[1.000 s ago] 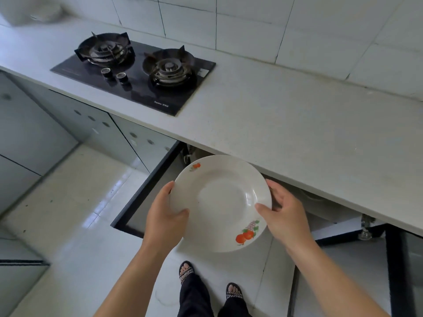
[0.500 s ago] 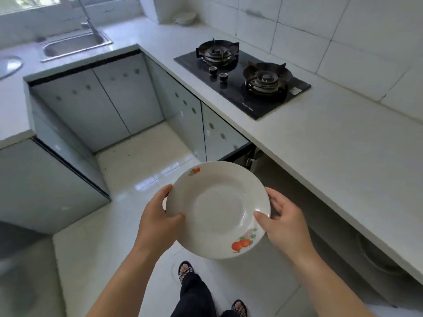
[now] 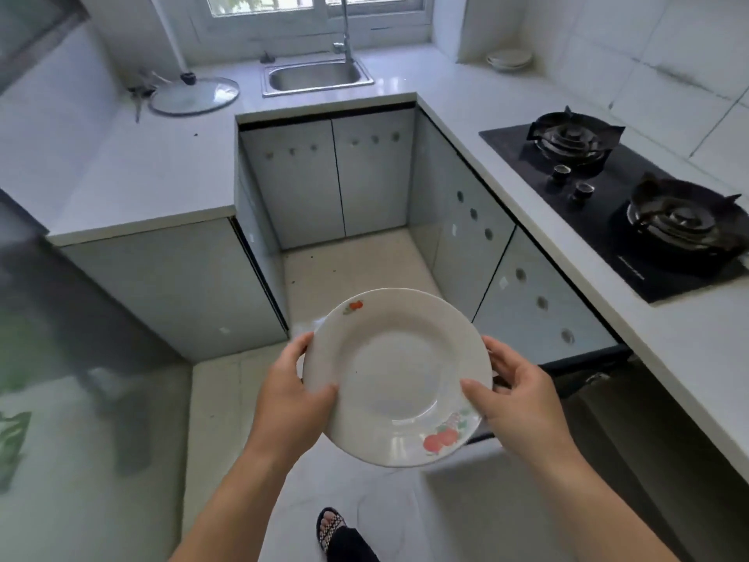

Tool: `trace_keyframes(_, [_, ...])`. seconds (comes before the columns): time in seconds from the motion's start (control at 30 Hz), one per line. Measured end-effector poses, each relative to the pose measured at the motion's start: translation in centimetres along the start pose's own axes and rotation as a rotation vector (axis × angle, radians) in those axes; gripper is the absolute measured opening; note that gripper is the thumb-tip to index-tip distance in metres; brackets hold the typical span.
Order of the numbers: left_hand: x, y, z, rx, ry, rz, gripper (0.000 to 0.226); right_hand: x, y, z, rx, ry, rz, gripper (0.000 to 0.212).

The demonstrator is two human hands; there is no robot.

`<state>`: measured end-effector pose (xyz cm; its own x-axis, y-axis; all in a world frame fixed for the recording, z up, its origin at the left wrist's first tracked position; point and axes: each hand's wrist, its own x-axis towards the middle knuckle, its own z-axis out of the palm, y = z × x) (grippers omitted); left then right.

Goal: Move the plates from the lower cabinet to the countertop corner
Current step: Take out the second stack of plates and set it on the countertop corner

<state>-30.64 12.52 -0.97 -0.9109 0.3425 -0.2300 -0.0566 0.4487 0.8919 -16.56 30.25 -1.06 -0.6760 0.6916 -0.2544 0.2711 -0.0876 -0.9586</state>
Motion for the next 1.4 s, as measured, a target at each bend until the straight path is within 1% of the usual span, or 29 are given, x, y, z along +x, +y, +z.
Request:
trace_keyframes(0.27, [8.5, -0.7, -8.3, -0.003, 0.121, -0.015, 0.065, 7.5, -3.6, 11.0, 0.018, -0.127, -0.007, 0.052])
trace_keyframes(0.4, [12.4, -0.7, -10.1, -0.021, 0.138, -0.041, 0.066, 11.2, -4.6, 14.1, 0.012, -0.149, 0.001, 0.053])
trace_keyframes(0.53, [17.1, 0.3, -10.3, -0.029, 0.122, -0.045, 0.067, 15.4, -5.5, 15.9, 0.014, -0.14, -0.001, 0.053])
trace_keyframes(0.7, [25.2, 2.7, -9.0, 0.012, 0.092, -0.043, 0.067, 22.5, -6.8, 17.3, 0.028, -0.092, -0.014, 0.051])
trace_keyframes(0.87, [35.9, 7.3, -6.0, 0.077, 0.058, -0.011, 0.069, 33.0, -9.4, 17.6, 0.02, -0.025, -0.025, 0.051])
trace_keyframes(1.1, [48.3, 14.1, -0.8, 0.068, -0.016, 0.043, 0.069, 45.7, -14.2, 15.0, 0.051, 0.049, -0.039, 0.051])
trace_keyframes(1.23, [53.6, 17.0, 1.9, 0.089, -0.046, 0.082, 0.069, 50.8, -15.7, 13.5, 0.035, 0.1, -0.037, 0.053])
trace_keyframes(1.4, [59.7, 20.0, 4.9, 0.124, -0.124, 0.124, 0.068, 56.2, -17.2, 12.5, 0.065, 0.188, -0.023, 0.051])
